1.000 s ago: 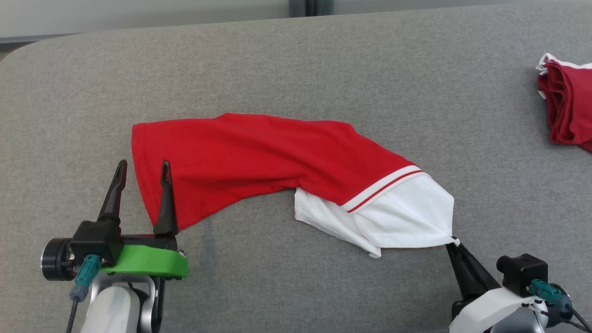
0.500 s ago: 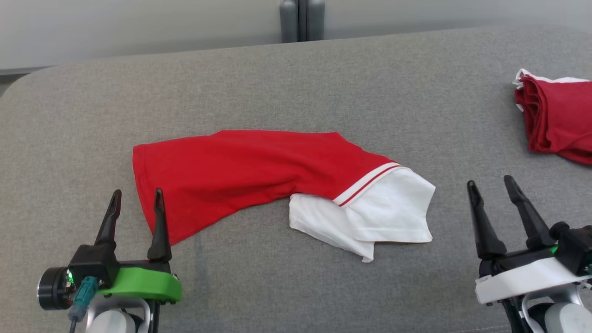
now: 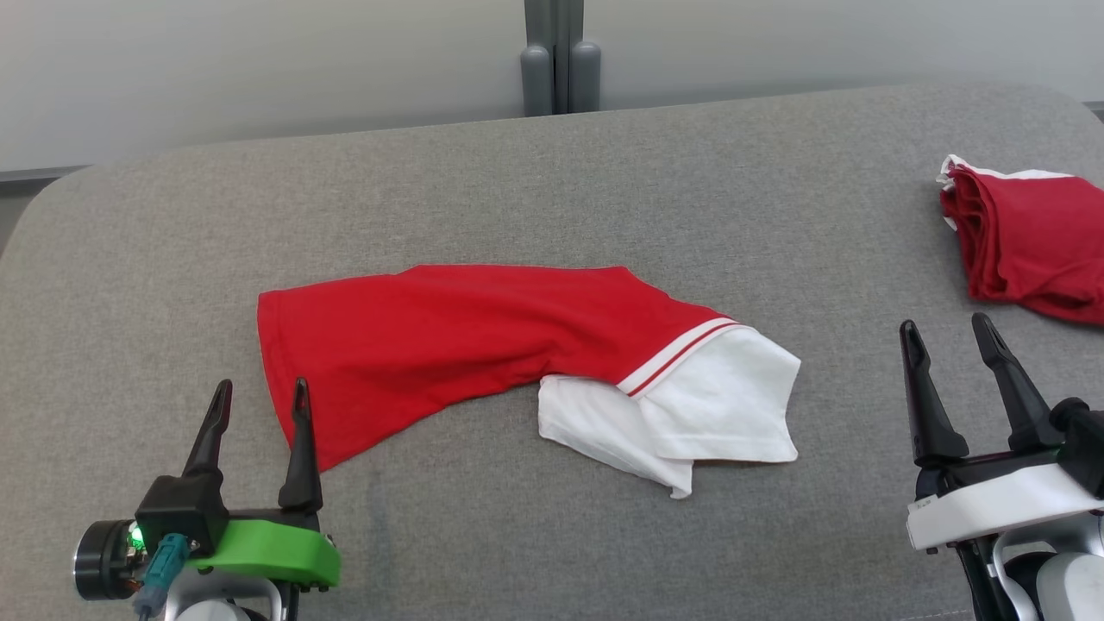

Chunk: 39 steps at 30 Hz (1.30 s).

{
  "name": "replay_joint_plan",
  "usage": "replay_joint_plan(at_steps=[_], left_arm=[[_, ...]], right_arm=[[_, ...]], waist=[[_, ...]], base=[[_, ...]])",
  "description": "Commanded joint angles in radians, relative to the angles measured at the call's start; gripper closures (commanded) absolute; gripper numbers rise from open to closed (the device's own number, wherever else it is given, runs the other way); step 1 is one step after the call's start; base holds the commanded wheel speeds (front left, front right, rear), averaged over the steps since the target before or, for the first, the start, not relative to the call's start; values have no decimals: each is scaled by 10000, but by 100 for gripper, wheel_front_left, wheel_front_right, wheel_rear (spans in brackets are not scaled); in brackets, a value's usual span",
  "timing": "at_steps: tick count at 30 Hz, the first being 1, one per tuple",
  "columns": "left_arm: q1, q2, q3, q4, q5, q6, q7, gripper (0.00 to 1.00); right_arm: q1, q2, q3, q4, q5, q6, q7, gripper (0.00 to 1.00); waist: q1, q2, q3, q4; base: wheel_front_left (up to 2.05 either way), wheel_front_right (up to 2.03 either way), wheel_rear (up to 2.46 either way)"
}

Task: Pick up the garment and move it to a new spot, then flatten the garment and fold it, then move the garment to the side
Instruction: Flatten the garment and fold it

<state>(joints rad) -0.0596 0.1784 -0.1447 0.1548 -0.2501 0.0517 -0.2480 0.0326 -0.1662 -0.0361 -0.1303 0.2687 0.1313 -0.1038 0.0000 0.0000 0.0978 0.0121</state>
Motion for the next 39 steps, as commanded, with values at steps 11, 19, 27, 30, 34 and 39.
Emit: replay_joint_plan(at_steps=[11,19,27,30,34,39], left_arm=[[-627,245,-49,280,-144,-26,505,0],[-1389,92,-35,2718,-926,-480,1633,0],[-1770,-55,-58,4126,-1324,-808,1695,100],[-1919,-70,-97,4482,-1389,-926,1630,100],[-2069,-73,-184,4864,-1412,-1029,1481,100],[-2187,-144,-208,5160,-1487,-1038,1206,100]], right_arm=[[-126,68,67,-71,-25,-12,46,0],[-359,106,258,208,17,-14,-4,0],[-349,152,263,623,111,-14,-8,0],[-284,88,388,852,70,-12,90,0],[14,3,1018,1532,163,-14,254,0],[-159,83,1813,2916,524,-14,156,0]], waist=[[0,0,433,55],[0,0,961,-157],[0,0,1182,-175],[0,0,1217,-177],[0,0,1241,-114],[0,0,1294,19]], base=[[0,0,0],[0,0,0],[0,0,0],[0,0,0],[0,0,0],[0,0,0]])
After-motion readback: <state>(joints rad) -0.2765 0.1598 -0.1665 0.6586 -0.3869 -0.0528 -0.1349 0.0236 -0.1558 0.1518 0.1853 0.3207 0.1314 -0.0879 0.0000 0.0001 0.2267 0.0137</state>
